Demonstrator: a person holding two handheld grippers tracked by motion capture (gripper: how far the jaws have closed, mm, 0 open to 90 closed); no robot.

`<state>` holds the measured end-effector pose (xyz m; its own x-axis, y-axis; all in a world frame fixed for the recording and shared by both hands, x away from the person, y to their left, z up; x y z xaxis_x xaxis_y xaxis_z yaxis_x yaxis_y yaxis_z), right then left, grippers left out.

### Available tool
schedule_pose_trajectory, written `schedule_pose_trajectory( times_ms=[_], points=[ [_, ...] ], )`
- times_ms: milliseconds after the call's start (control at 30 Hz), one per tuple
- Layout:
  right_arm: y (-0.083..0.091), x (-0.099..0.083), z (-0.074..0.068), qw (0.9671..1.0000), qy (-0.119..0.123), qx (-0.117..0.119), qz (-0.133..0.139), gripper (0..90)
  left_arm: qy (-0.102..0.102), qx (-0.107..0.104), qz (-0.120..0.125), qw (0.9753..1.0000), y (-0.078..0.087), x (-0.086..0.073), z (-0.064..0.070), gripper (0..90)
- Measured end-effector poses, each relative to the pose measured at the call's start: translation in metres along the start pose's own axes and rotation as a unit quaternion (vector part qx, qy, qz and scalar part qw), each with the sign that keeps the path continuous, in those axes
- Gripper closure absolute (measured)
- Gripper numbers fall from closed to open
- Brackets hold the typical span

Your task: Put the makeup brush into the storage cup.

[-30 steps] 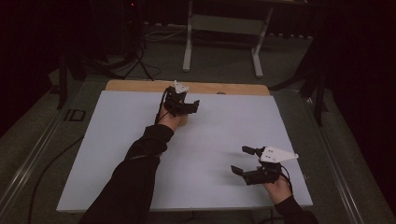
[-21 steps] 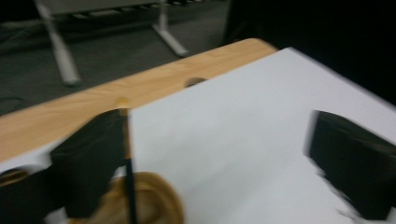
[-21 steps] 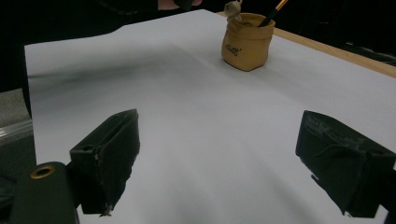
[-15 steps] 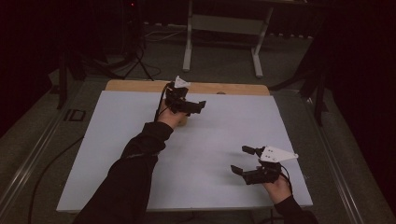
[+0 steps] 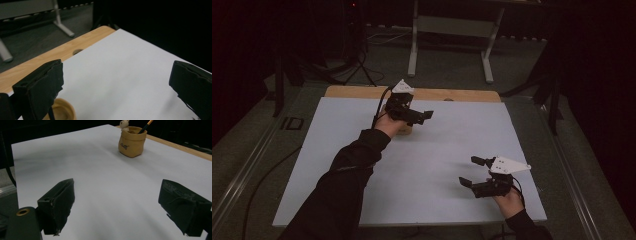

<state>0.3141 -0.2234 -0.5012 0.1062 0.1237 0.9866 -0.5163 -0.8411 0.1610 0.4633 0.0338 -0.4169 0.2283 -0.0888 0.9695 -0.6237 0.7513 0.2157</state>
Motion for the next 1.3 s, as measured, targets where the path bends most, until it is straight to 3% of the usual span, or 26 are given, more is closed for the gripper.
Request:
schedule_pose_trajectory(
  times_ms=[367,467,600,700,800,933,1300],
  points=[
    [-0.001,-0.001,0.001,1.0,-0.003,0.0,-0.001,13.6,-0.016,-0.04,0.0,0.9991,0.032,0.006,0.013,0.1],
    [-0.001,-0.001,0.001,1.0,-0.004,-0.001,-0.001,13.6,-0.012,-0.055,-0.001,0.9984,0.04,0.004,0.016,0.1],
    [-0.001,-0.001,0.002,1.0,-0.003,-0.001,-0.002,13.6,-0.027,-0.059,-0.004,0.9979,0.05,0.0,0.02,0.1],
    [0.0,-0.001,0.002,1.0,-0.003,-0.002,-0.003,13.5,-0.018,-0.068,0.002,0.9975,0.058,-0.003,0.023,0.1],
    [0.0,-0.001,0.002,1.0,-0.002,-0.003,-0.002,13.5,-0.025,-0.073,0.0,0.997,0.067,-0.006,0.027,0.1],
    [0.001,0.001,0.002,1.0,0.002,-0.005,0.0,13.5,-0.017,-0.083,0.002,0.9964,0.078,-0.012,0.031,0.1],
    [0.001,0.001,0.002,1.0,0.003,-0.004,0.0,13.5,-0.017,-0.096,-0.003,0.9952,0.105,-0.03,0.037,0.1]
  ],
)
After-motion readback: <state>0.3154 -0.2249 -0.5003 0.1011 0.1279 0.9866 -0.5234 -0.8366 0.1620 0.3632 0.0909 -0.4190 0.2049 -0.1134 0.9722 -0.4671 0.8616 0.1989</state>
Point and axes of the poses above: each handheld gripper's, and its own axes: y roughly backward along the jaws, x roughly out of its top, z roughly to its right, the point moved 5 cm from there along -y, roughly forward along the jaws, and after that the axes turned 14 degrees about z, right-handed, at the moved point
